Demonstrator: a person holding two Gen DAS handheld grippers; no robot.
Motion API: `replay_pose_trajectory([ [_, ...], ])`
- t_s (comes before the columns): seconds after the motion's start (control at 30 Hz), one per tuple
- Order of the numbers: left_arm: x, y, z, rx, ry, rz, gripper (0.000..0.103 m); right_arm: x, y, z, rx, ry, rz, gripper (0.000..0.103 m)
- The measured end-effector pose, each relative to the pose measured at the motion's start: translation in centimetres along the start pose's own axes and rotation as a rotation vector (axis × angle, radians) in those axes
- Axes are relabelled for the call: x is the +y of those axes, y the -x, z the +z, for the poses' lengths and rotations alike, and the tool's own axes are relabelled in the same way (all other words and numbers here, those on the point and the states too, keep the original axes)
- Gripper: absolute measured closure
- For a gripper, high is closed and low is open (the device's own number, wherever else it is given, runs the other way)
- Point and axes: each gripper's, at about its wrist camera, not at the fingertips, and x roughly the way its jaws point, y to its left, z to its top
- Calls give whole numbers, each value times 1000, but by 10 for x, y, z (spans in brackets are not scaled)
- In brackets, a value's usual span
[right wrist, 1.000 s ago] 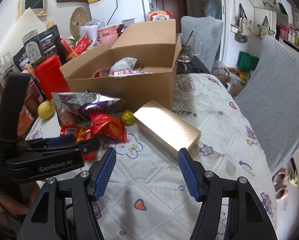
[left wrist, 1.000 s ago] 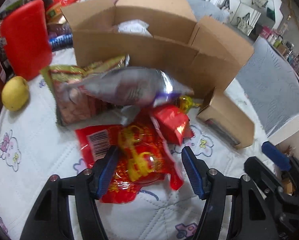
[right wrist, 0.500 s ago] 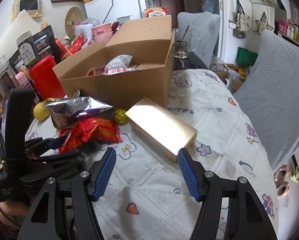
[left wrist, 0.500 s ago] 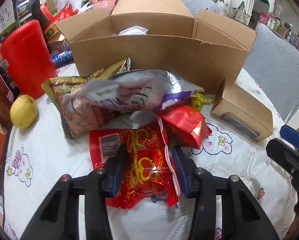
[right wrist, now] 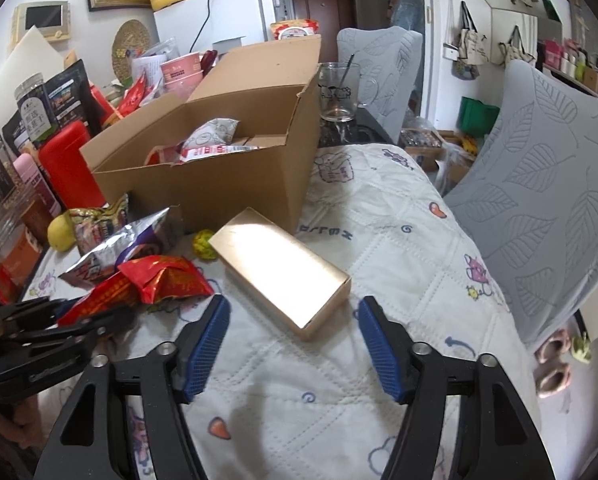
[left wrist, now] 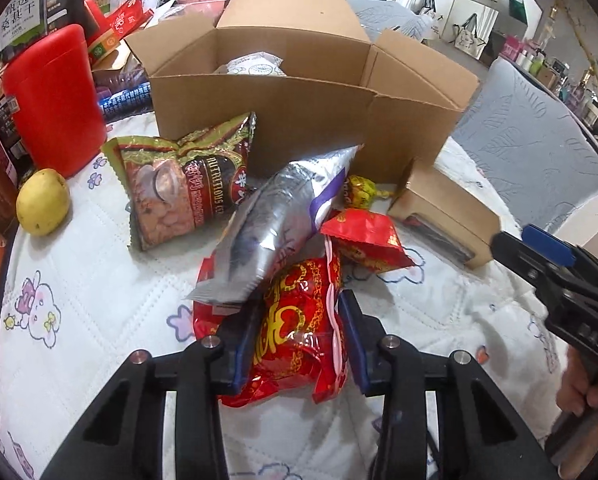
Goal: Organize snacks
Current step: 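Lift the red chip bag with left tool while right tool grasps the gold box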
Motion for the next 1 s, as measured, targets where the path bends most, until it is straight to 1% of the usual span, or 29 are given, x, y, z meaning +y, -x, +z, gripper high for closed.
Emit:
replay_pose_trajectory([
  [0.07, -3, 5, -1, -3, -10, -6, 65, -2, -4, 2, 4, 14, 10, 27],
  [0.13, -3, 5, -2, 4, -23, -9, 65, -3, -10, 4, 16, 21, 14, 15],
  [0.27, 1, 5, -7, 29, 3, -28, 65, -6, -24, 8, 35, 38, 3, 15],
  [0.37, 2, 5, -9, 30, -4, -27, 65, -6, -36, 10, 57, 57, 3, 15],
  [0.5, 0, 1, -12, 37, -15, -17, 65, -5, -50, 13, 89, 81, 24, 15],
  [0.6, 2, 1, -12, 35, -10, -22, 65, -2, -52, 12, 88, 102, 35, 15],
  [0.67, 3, 1, -12, 34, -6, -24, 65, -1, -49, 11, 87, 109, 32, 30],
  [0.73, 3, 1, -13, 32, -9, -21, 65, 2, -45, 8, 83, 111, 24, 37],
  [0.77, 3, 2, -13, 31, -10, -18, 65, 3, -43, 7, 81, 111, 27, 39],
  [0.83, 3, 4, -14, 29, -10, -15, 65, 3, -39, 3, 80, 96, 40, 47],
  [0.87, 4, 5, -15, 28, -6, -16, 65, 3, -36, 1, 79, 80, 47, 48],
  [0.93, 5, 7, -15, 25, -1, -18, 65, 3, -28, -2, 68, 64, 38, 54],
  [1.0, 7, 10, -16, 26, 4, -20, 65, 4, -18, -6, 53, 54, 23, 55],
])
